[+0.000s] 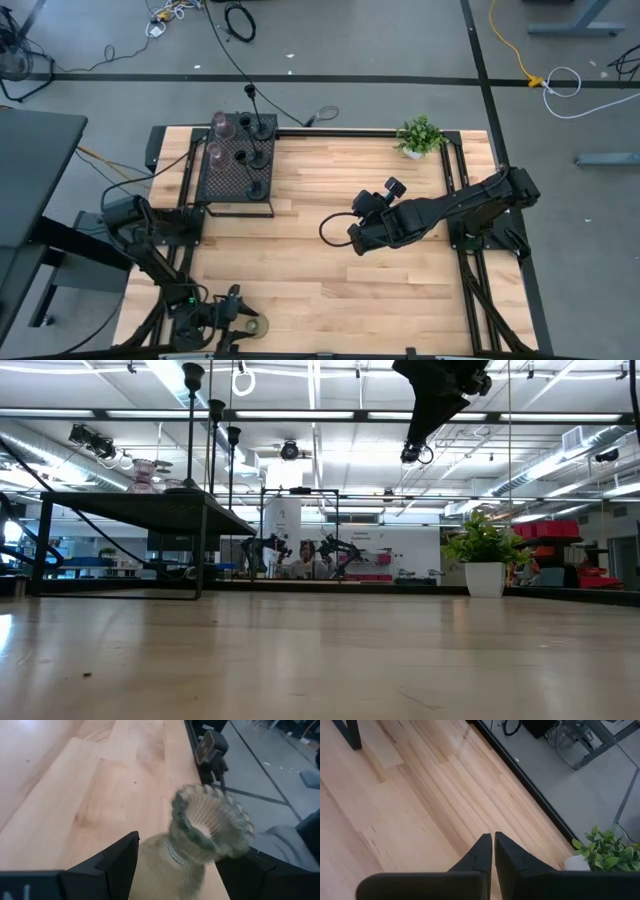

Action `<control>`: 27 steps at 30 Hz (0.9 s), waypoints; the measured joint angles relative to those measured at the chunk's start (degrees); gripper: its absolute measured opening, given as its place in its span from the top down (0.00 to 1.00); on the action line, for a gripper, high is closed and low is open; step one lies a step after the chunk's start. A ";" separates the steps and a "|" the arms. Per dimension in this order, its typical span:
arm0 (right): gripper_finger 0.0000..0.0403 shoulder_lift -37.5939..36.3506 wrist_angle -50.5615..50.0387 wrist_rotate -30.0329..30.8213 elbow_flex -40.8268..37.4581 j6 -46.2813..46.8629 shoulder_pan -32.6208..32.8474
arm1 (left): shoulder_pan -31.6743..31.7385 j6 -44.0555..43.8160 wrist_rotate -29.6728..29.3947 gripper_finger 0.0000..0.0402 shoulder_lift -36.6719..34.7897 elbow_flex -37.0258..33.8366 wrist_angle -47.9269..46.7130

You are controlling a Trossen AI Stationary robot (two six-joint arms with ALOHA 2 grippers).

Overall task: Pick & Place candle stick holders
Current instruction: Align the green candle holder with the other pink candle holder on the shelf

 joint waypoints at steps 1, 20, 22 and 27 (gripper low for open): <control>0.95 0.00 0.16 0.00 0.00 -0.07 0.02 | 0.46 0.23 0.13 0.37 0.20 0.08 0.02; 0.95 0.00 1.55 1.30 0.00 -2.10 0.01 | 2.71 0.31 -1.63 0.71 -0.18 0.20 2.87; 0.95 0.00 1.61 1.49 0.00 -2.10 0.00 | 2.71 -0.15 -2.44 0.71 -0.67 0.10 2.57; 0.95 0.00 1.70 1.51 0.00 -2.85 0.02 | 2.71 0.24 -6.49 0.71 -3.38 0.09 1.88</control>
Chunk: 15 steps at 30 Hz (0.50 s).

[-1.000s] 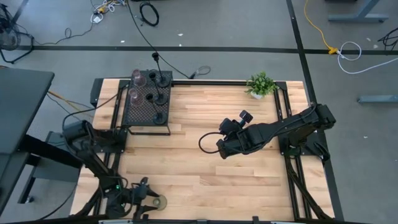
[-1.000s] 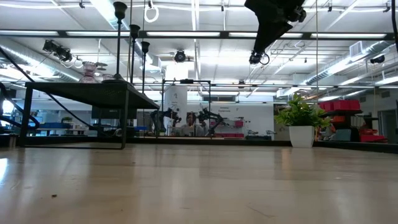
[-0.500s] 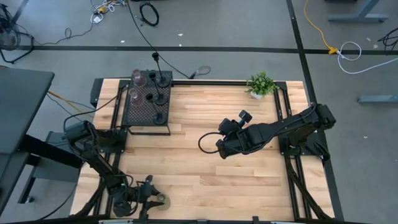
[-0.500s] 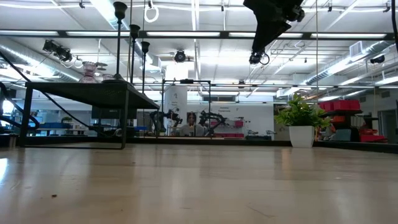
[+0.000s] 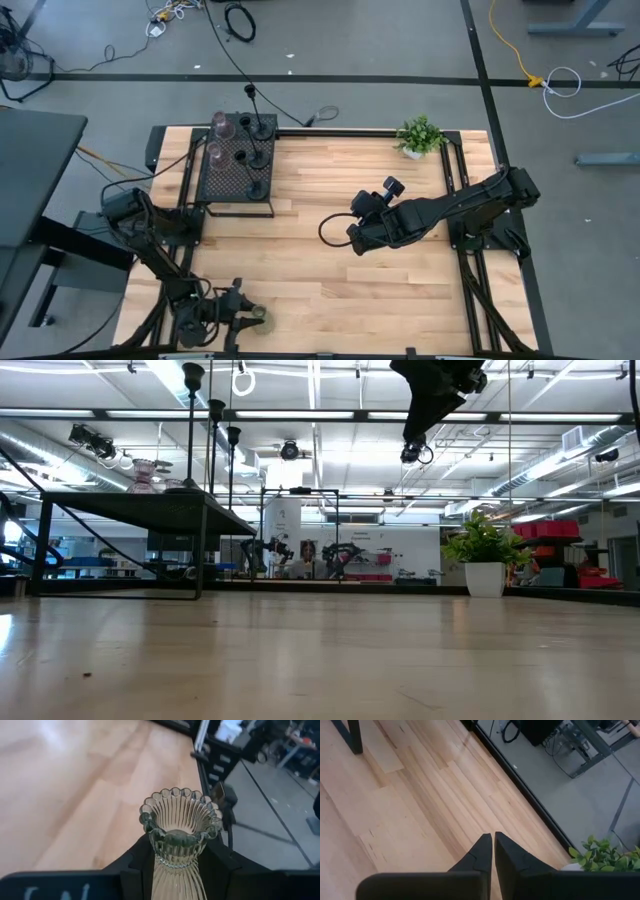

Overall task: Pick & Place candle stick holders
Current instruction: Align the green candle holder with the other pink candle holder on the shelf

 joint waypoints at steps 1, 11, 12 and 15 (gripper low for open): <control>0.95 0.00 0.02 0.00 0.00 -0.13 0.00 | 0.00 0.04 -0.98 0.71 -0.78 0.00 -0.38; 0.95 0.00 0.02 0.00 0.00 -0.33 0.00 | -0.81 0.15 -10.89 0.71 -13.18 0.04 -13.63; 0.95 0.00 0.02 0.00 0.00 -0.45 0.00 | -0.98 -0.56 -12.49 0.71 -14.66 0.04 -16.08; 0.95 0.00 0.02 0.00 0.00 -1.72 -0.02 | -1.26 -0.79 -17.30 0.71 -19.09 0.04 -22.89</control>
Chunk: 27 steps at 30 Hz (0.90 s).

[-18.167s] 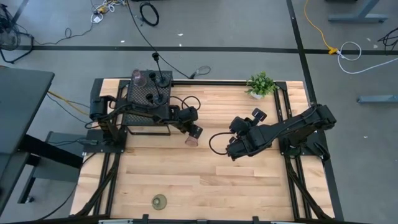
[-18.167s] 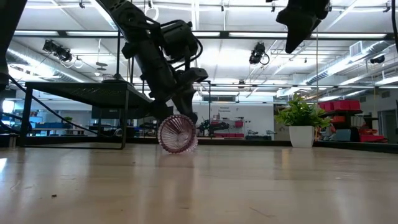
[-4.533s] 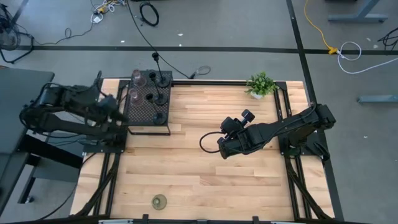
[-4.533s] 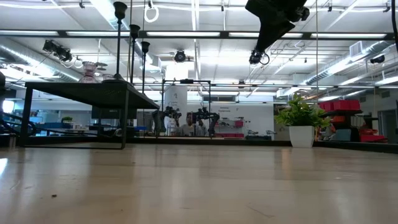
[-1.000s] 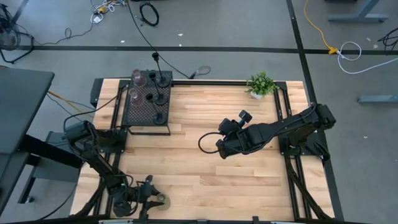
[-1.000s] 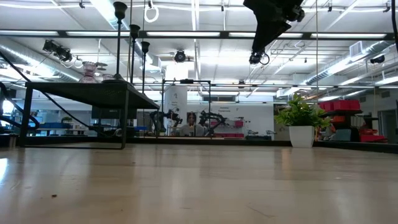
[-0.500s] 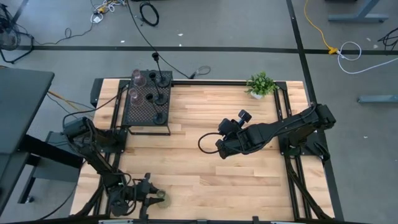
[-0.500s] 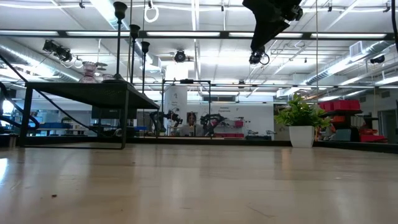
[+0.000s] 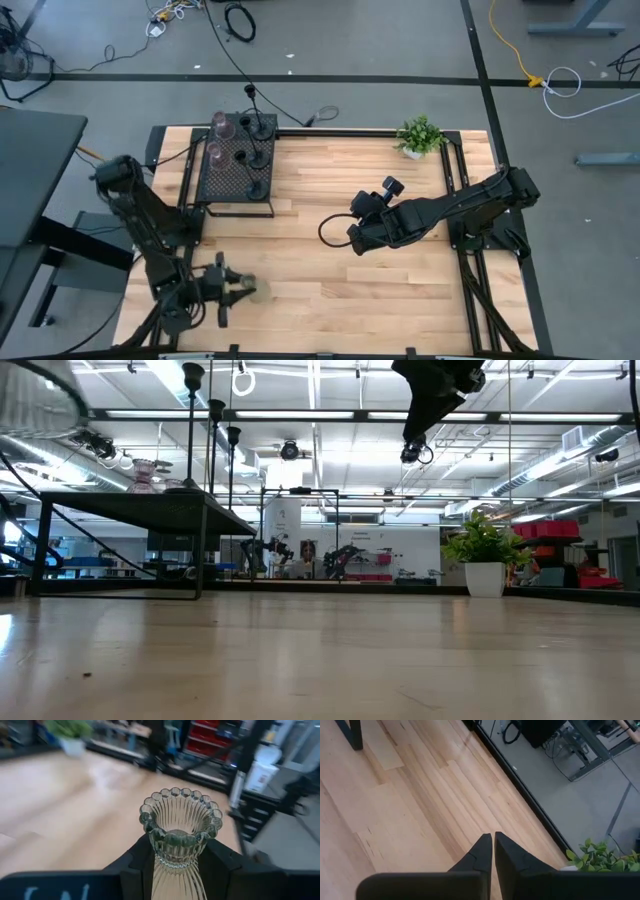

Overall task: Pick & Place candle stick holders
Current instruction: Align the green candle holder with the other pink candle holder on the shelf

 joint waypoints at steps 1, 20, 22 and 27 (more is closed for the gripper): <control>0.95 0.00 0.02 0.00 0.00 -0.18 0.00 | -0.01 -0.10 -1.38 0.71 -1.47 0.00 -2.51; 0.95 0.00 -0.23 2.61 0.00 -1.77 0.01 | 4.97 -6.37 -12.74 0.71 -22.42 0.00 -33.46; 0.95 0.00 -0.24 2.62 0.00 -1.82 0.02 | 6.73 -6.04 -12.66 0.71 -23.44 0.00 -34.36; 0.95 0.00 -0.35 2.60 0.00 -1.80 0.02 | 10.69 -5.32 -10.93 0.71 -24.50 0.00 -35.53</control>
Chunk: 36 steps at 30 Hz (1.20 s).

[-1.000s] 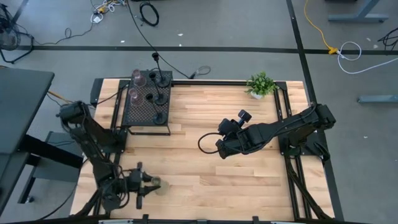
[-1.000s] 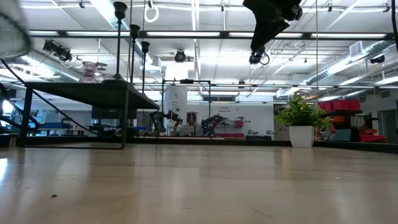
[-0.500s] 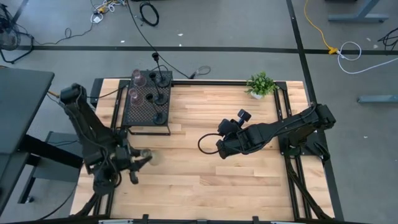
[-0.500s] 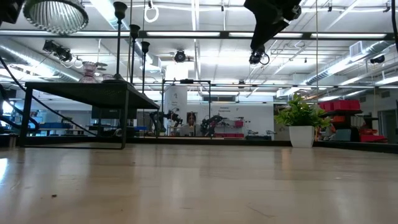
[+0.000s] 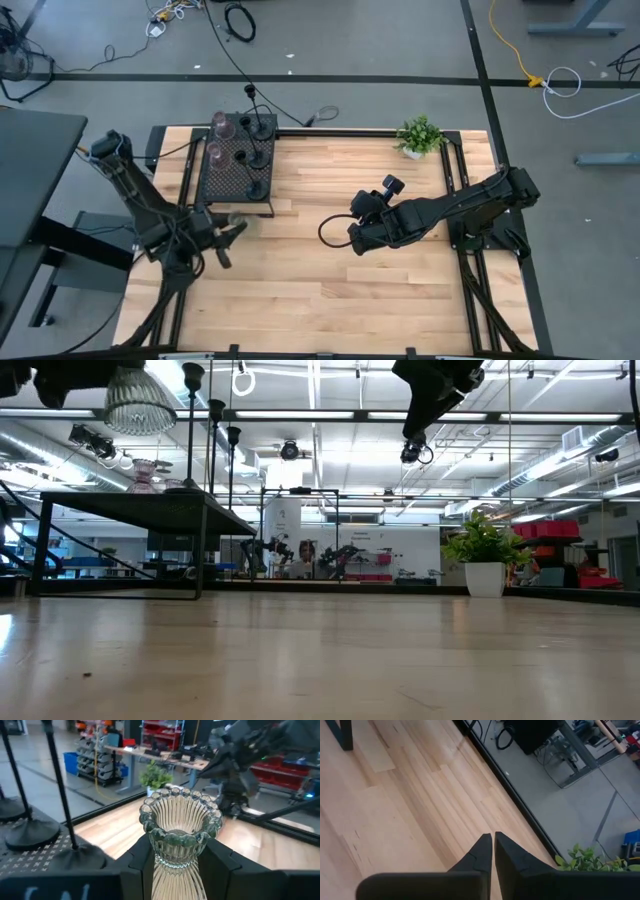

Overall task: Pick & Place candle stick holders
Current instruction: Align the green candle holder with the other pink candle holder on the shelf

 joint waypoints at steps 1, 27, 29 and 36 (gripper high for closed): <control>0.95 0.00 0.00 0.00 0.00 0.00 -0.02 | 0.92 -0.27 0.85 0.71 -0.10 0.00 -0.50; 0.95 0.00 0.06 0.37 0.00 0.61 0.00 | 9.65 -28.81 14.73 0.71 -2.75 6.27 -41.48; 0.95 0.00 0.06 0.39 0.00 0.61 -0.02 | 9.66 -36.60 14.62 0.71 -2.75 6.27 -47.79; 0.95 0.01 0.15 0.39 0.00 0.59 -0.02 | 14.08 -49.50 19.36 0.71 -2.75 6.27 -59.88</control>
